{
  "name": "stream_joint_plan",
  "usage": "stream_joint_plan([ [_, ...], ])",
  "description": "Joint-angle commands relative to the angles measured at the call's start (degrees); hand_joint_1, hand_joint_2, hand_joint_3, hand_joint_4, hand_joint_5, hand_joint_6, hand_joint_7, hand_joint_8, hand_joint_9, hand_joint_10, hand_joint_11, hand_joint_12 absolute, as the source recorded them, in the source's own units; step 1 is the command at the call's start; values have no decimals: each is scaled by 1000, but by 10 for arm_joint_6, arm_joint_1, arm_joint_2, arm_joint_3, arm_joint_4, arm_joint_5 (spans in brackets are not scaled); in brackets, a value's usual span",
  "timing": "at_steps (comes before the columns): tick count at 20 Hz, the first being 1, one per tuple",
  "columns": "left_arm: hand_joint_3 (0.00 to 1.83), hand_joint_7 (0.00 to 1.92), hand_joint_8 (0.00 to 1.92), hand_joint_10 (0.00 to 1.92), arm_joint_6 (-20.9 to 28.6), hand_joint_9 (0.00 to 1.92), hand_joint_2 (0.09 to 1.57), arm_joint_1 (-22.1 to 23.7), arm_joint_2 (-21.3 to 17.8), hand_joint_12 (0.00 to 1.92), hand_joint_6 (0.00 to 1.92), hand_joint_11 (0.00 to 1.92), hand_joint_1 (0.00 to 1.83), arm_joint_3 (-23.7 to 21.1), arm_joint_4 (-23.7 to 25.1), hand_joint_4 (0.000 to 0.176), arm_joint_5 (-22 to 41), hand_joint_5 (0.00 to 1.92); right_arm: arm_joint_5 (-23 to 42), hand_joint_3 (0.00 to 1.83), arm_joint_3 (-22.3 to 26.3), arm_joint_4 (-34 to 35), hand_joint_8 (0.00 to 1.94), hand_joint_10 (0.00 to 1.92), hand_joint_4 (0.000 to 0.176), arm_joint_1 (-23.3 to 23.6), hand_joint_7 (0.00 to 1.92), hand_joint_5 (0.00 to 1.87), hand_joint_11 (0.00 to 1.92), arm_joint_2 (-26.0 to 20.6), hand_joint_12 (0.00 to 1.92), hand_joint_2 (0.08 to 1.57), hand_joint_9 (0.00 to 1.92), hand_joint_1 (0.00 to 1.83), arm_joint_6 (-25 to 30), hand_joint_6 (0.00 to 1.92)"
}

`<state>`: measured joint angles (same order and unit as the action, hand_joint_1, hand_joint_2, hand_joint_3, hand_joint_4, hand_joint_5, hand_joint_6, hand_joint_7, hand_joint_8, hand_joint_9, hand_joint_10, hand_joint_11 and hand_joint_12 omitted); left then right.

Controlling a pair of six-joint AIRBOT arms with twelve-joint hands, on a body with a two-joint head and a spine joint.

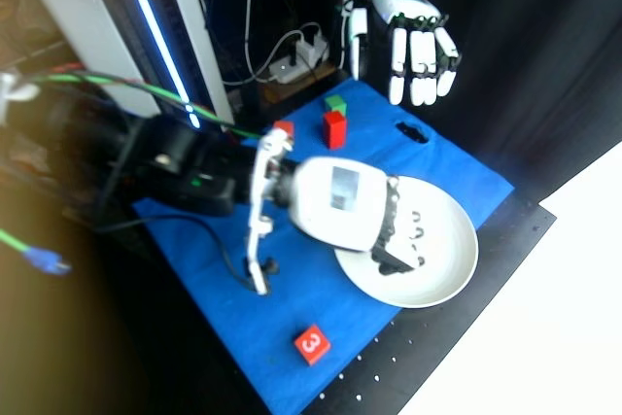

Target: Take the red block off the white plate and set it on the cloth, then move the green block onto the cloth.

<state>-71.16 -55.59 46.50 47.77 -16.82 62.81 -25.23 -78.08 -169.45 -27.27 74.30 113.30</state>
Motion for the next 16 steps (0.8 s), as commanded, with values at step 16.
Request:
stream_joint_plan([
  [16,0,577,6,4,0,545,1276,-41,-20,1068,3,38,447,-19,-23,107,112,665,-325,0,213,-31,1037,1335,0,-84,979,877,780,-187,1672,1137,855,1376,4,1103],
])
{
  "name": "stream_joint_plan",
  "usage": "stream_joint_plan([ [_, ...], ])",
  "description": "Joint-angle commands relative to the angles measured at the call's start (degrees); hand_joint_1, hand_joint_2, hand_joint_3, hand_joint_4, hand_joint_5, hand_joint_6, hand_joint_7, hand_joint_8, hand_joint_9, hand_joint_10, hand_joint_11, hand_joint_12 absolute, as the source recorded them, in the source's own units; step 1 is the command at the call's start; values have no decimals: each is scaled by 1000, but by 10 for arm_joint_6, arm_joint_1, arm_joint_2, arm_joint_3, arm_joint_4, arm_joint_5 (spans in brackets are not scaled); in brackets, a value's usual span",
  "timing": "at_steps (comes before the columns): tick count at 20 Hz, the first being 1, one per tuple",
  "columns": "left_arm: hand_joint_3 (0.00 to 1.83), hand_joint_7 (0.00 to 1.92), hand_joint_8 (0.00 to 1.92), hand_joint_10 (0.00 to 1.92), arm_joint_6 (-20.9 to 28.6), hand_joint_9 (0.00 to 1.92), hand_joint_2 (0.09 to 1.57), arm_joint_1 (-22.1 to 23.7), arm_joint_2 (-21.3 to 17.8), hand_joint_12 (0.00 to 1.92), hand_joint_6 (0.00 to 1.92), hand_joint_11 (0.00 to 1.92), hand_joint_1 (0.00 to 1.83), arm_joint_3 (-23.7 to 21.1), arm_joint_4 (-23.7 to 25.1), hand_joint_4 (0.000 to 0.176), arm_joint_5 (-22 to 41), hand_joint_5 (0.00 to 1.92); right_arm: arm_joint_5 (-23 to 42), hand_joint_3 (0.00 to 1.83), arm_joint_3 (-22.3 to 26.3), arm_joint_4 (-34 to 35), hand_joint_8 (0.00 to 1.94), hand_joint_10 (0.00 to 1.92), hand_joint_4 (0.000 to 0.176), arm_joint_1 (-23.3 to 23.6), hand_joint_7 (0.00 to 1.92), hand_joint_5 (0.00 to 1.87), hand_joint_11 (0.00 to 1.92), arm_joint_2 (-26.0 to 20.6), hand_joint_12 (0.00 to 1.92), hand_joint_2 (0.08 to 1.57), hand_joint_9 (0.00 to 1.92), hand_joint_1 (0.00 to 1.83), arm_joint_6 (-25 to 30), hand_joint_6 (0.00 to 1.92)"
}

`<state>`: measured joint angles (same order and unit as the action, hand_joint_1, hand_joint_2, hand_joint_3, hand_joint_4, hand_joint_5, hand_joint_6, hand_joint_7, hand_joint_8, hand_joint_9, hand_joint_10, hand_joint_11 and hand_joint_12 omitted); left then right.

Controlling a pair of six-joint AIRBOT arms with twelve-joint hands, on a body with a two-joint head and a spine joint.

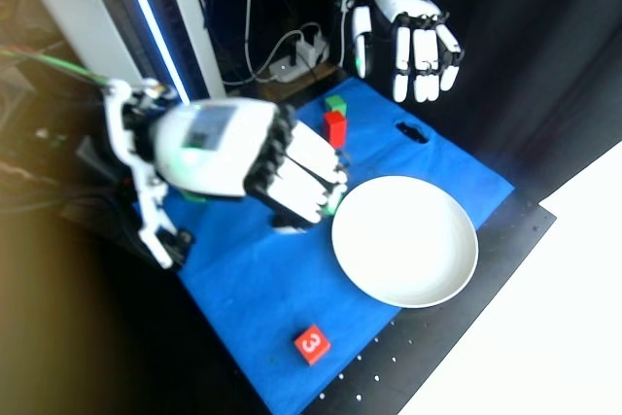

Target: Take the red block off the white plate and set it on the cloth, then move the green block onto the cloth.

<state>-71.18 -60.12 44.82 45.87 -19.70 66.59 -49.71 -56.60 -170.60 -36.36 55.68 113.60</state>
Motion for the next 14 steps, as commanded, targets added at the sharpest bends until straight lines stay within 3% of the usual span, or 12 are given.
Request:
stream_joint_plan([
  [1,0,574,5,2,0,541,1276,2,-4,1069,0,40,444,-1,4,104,77,658,-91,0,6,-20,908,1278,0,-5,1025,898,733,-5,1625,1124,868,1379,4,1150],
  [3,0,571,3,1,0,533,1275,-2,-4,1067,2,34,446,-2,1,110,80,658,-124,0,19,-20,902,1285,0,-38,1070,947,707,-18,1731,1108,869,1386,29,1007],
  [5,0,560,0,3,0,539,1275,-4,-4,1108,0,33,453,-3,-1,112,83,643,-151,3,32,-20,1143,1371,0,-70,947,915,787,-29,1731,1131,847,1379,53,959],
  [6,2,551,0,4,0,542,1280,-6,-4,1103,0,43,429,-4,-2,124,86,627,-161,1,43,-20,1140,1360,0,-85,937,923,864,-36,1694,1128,884,1381,54,929],
  [7,3,548,0,5,0,546,1285,-9,-4,1098,2,55,434,-4,-4,111,90,628,-169,0,50,-20,998,1257,0,-96,970,990,855,-41,1632,1104,940,1386,54,928],
  [10,3,537,0,4,0,545,1287,-21,-4,1097,0,50,424,-8,-11,113,103,625,-199,0,74,-20,965,1233,0,-135,1000,1032,874,-52,1651,1093,960,1389,54,838],
  [12,1,542,3,7,0,553,1286,-26,-4,1092,2,48,418,-9,-14,124,109,629,-203,0,79,-17,936,1196,0,-148,1009,1003,930,-53,1572,1091,981,1392,59,916],
  [14,3,547,5,10,0,563,1293,-29,-4,1091,1,59,385,-10,-16,121,113,626,-205,0,83,-13,940,1183,0,-162,1011,1023,985,-52,1564,1146,1002,1395,71,894],
])
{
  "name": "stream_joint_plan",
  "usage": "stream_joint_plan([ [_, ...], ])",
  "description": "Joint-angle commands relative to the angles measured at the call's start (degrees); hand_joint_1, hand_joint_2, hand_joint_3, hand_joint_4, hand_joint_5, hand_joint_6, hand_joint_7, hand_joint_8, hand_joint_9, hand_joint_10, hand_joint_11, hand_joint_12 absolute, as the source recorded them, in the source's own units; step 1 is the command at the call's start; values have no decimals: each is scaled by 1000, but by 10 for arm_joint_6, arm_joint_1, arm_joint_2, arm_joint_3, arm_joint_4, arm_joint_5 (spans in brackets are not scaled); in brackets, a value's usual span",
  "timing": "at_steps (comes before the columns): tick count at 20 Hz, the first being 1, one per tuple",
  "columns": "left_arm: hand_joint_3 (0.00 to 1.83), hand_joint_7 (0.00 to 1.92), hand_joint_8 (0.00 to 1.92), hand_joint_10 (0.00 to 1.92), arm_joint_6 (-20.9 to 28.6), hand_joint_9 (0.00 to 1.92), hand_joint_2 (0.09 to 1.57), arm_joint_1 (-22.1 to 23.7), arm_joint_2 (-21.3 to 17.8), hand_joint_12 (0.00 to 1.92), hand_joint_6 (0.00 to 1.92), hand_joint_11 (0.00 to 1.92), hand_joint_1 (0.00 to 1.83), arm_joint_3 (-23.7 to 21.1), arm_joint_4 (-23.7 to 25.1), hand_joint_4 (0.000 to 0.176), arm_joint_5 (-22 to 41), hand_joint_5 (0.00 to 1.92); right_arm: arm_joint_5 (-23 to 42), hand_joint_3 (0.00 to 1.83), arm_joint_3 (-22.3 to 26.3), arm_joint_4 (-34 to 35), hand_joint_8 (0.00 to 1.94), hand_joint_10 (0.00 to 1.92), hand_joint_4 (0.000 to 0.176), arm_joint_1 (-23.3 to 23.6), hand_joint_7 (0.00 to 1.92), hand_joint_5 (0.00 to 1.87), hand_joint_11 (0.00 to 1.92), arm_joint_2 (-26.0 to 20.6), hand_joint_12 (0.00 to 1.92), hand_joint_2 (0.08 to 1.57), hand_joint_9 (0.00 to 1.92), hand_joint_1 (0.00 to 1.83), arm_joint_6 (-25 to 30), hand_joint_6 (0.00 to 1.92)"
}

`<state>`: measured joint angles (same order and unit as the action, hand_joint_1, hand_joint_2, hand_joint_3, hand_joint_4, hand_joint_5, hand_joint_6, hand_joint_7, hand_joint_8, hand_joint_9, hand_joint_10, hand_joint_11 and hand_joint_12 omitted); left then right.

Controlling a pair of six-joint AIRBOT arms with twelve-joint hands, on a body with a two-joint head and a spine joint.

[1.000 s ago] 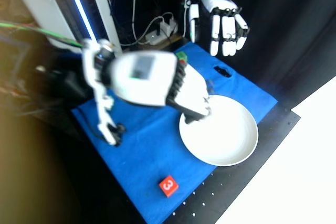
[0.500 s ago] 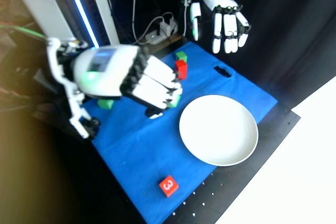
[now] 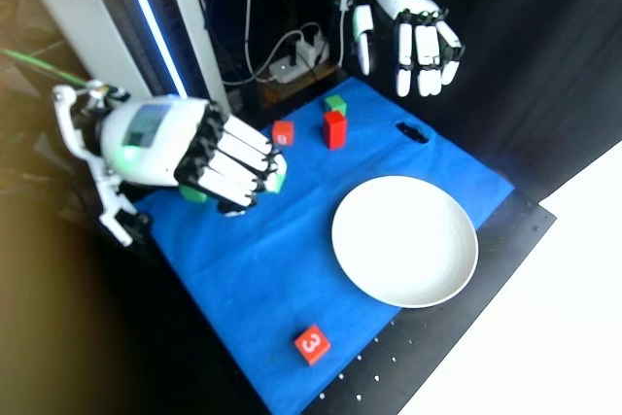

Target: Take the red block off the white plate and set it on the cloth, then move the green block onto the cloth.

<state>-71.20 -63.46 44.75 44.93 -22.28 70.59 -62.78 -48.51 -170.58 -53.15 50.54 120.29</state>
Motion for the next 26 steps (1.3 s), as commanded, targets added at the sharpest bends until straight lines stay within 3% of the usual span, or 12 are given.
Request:
stream_joint_plan([
  [1,1,555,7,10,0,565,1290,4,-4,1088,5,57,395,0,10,110,74,636,-74,0,3,-12,972,1207,0,2,1002,1028,1003,0,1571,1160,999,1395,6,852],
  [3,2,546,2,0,0,541,1299,4,-4,1080,0,28,435,-1,10,95,75,626,-76,0,8,-2,995,1249,0,-18,979,997,963,1,1579,1170,975,1393,12,898],
  [5,0,544,1,0,0,527,1293,4,-4,1074,0,18,433,-1,10,115,75,624,-76,0,9,8,879,1127,0,-33,1043,1039,1027,5,1492,1145,1047,1400,18,855],
  [9,0,546,1,0,0,522,1288,4,-4,1047,1,20,428,-1,10,108,75,627,-76,0,9,21,1014,1324,0,-54,1048,985,774,10,1728,1173,890,1251,32,961],
  [11,0,553,3,5,0,534,1291,4,-4,1040,1,45,459,-1,10,87,75,629,-75,0,8,26,886,1171,0,-59,769,695,486,14,1689,1028,652,1225,33,856],
  [12,2,548,0,3,0,533,1295,4,-3,1048,0,39,447,-1,10,104,75,624,-75,0,8,29,543,884,0,-61,651,580,179,15,1654,1012,479,1068,33,697],
  [13,2,548,0,3,0,533,1295,4,-3,1048,0,39,447,-1,10,104,76,624,-75,0,8,30,543,884,0,-61,651,580,179,15,1654,1012,479,1068,33,697],
  [14,0,550,2,3,0,532,1292,4,-3,1050,2,34,443,-1,10,108,76,628,-75,0,8,32,256,704,0,-62,496,463,6,15,1623,990,308,972,33,528],
  [20,1,565,7,7,0,546,1296,4,-3,1054,3,47,445,-1,10,96,76,635,-75,0,5,37,2,409,0,-63,145,169,0,16,1391,907,0,884,36,308],
  [23,2,567,6,5,0,543,1301,4,-3,1057,0,37,425,0,10,94,78,627,-76,0,1,46,8,594,0,-63,175,79,0,15,1811,936,0,905,37,590],
  [25,2,560,3,1,0,533,1302,4,-3,1051,0,23,417,0,10,100,81,620,-85,0,0,51,14,627,0,-63,191,51,0,13,1879,941,0,904,37,675],
  [26,3,562,3,0,0,529,1311,4,-3,1049,0,19,441,0,9,78,84,618,-105,0,1,58,55,773,0,-66,259,64,0,10,1813,989,0,970,37,789],
])
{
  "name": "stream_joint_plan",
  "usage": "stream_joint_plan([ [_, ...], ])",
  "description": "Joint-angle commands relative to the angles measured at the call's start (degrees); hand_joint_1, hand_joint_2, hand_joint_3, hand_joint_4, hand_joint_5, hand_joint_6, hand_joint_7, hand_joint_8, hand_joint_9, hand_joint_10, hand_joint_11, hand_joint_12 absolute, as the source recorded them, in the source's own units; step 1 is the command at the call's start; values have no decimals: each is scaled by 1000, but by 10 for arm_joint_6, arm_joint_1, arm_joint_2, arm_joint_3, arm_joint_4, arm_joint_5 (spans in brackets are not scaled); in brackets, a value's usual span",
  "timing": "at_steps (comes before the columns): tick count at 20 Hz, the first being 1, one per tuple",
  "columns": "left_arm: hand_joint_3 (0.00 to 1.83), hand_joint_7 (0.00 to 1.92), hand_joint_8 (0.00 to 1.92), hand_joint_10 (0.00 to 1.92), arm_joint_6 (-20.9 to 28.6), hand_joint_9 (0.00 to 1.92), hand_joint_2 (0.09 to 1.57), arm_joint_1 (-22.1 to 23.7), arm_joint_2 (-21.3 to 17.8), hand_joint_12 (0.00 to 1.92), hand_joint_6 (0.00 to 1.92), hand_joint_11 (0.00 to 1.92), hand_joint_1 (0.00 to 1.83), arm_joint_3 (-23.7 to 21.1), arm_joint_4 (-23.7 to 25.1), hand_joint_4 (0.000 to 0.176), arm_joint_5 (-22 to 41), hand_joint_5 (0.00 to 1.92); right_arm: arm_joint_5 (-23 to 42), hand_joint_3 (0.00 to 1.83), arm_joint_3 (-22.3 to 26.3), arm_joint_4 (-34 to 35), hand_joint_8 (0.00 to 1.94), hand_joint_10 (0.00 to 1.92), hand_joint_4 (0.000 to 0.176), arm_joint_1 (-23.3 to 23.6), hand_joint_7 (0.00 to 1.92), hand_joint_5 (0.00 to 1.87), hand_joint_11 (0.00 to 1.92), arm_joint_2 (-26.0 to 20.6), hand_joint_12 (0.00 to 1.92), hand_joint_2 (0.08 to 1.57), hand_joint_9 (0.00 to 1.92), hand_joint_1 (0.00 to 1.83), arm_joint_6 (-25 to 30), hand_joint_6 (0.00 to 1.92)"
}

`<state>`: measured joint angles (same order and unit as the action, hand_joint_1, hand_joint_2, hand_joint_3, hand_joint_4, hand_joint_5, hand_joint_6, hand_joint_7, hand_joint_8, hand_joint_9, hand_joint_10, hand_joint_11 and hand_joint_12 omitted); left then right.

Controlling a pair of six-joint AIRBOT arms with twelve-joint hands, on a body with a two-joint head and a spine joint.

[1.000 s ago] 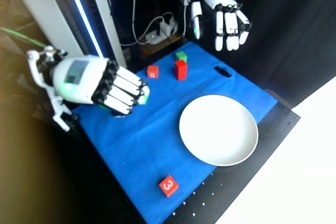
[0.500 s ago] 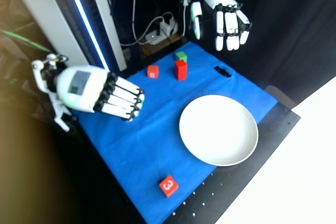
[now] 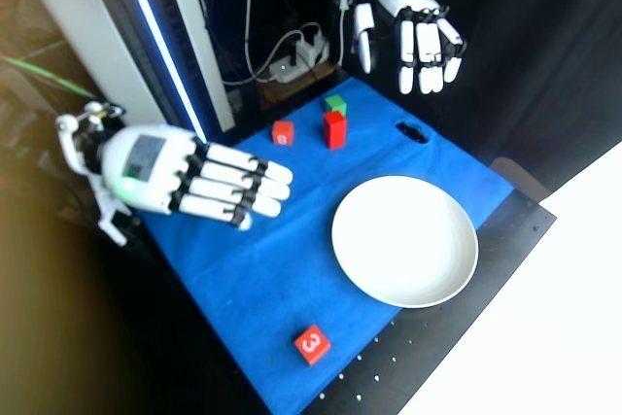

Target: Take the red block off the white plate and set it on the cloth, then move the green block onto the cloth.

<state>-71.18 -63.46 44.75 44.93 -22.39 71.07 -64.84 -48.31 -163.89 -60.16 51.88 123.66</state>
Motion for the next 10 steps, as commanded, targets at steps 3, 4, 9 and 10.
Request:
stream_joint_plan([
  [3,0,587,8,1,0,524,1296,4,-3,1095,2,3,433,2,8,82,93,629,-139,0,-1,18,71,718,0,-4,310,97,0,-14,1277,1048,0,1025,3,607],
  [4,0,587,8,1,0,524,1296,4,-3,1095,2,3,433,3,7,82,101,629,-155,0,0,24,71,718,0,-6,310,97,0,-18,1277,1048,0,1025,3,607],
  [9,0,637,3,20,1,664,1216,5,-14,886,0,360,715,8,-2,4,176,544,-286,0,2,56,608,1106,0,-8,178,0,0,-51,1603,1191,49,1034,3,723],
  [10,0,623,0,8,4,653,1235,5,-18,823,0,377,699,8,-3,20,198,498,-314,0,3,59,789,1161,0,-8,121,0,0,-57,1677,1193,52,1005,3,752],
])
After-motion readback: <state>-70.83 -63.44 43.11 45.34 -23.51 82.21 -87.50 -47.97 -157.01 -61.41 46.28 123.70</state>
